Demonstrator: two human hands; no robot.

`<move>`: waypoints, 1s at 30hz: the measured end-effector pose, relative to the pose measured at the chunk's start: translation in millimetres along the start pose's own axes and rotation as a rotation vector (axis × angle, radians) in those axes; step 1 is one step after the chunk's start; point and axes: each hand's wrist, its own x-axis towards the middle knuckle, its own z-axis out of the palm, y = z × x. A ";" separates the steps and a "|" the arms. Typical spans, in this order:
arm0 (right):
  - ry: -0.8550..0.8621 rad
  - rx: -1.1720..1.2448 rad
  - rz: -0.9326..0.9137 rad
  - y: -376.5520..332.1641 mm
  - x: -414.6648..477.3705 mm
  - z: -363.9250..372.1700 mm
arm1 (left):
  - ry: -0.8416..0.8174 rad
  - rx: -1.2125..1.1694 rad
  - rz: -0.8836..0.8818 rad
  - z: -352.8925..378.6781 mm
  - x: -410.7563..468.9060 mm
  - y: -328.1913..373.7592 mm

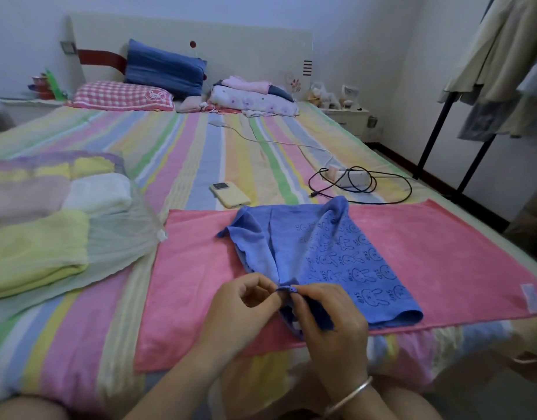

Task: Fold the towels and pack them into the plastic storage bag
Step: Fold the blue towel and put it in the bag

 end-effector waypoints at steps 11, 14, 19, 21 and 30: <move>-0.020 0.087 0.094 -4.0 14.2 -25.8 | -0.169 0.490 0.709 -4.3 35.4 -8.6; -0.049 0.138 0.099 -8.7 28.4 -39.2 | -0.257 0.558 0.806 4.8 51.8 -2.7; -0.039 0.146 0.144 -16.4 69.3 -66.3 | -0.282 0.463 0.882 14.8 75.2 29.8; -0.016 0.175 0.178 -17.4 91.7 -75.3 | -0.263 0.396 0.860 12.1 79.7 48.0; -0.006 0.221 0.248 -60.5 237.8 -75.6 | -0.046 0.097 0.753 -33.4 105.1 157.6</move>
